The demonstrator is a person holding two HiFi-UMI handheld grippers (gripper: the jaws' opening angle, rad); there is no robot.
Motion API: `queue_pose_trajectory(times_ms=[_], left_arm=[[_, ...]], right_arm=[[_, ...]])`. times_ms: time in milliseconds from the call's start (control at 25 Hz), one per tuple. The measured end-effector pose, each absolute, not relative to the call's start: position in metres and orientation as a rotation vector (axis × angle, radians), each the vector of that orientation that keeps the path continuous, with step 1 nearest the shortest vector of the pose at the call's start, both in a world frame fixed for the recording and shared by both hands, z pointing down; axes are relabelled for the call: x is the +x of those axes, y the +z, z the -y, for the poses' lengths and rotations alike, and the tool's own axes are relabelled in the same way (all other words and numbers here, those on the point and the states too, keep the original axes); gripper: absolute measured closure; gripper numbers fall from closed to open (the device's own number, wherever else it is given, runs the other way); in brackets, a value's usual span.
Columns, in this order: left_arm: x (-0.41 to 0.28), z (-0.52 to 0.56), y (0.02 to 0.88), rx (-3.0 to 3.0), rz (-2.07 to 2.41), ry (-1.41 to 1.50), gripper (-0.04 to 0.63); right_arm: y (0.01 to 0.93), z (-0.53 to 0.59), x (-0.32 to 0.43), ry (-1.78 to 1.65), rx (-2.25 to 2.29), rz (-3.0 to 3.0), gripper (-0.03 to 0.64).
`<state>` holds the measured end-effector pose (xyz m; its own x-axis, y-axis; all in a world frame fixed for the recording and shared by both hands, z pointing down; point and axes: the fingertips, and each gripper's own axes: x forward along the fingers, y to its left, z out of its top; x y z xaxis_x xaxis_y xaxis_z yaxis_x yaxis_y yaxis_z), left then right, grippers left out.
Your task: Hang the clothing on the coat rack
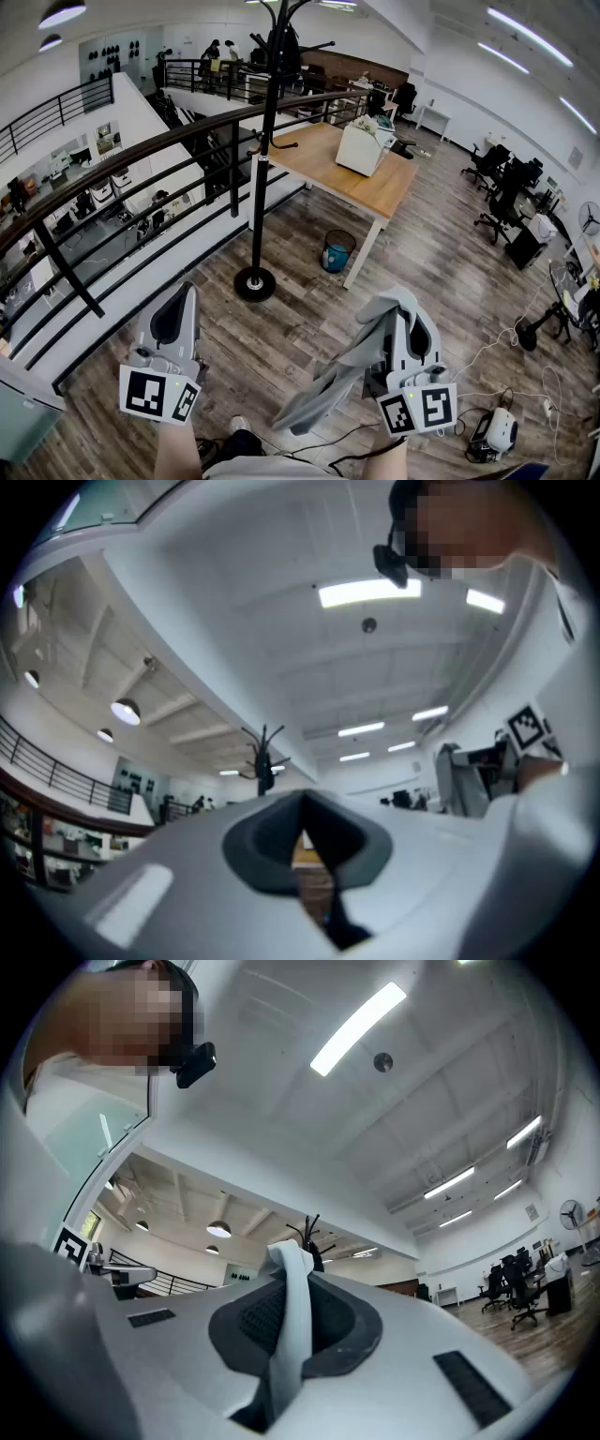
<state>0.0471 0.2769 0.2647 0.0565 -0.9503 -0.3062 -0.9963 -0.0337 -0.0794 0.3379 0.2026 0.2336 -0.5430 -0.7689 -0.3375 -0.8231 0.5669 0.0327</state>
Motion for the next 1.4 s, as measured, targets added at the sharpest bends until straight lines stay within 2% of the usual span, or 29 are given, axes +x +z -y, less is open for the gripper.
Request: queue_pose_trajectory(times_ms=[800,1400], left_arm=[[0.006,-0.247,0.264,-2.077,-1.954,0.268,0.588],[-0.06,-0.193,0.265,-2.075,-1.932,0.297,0.589]], right_arm=[[0.232,-0.174,0.309,0.261,-1.382,-2.47,0.611],[0.232,-0.123,0.259,0.259,-1.427,-2.412,0.611]])
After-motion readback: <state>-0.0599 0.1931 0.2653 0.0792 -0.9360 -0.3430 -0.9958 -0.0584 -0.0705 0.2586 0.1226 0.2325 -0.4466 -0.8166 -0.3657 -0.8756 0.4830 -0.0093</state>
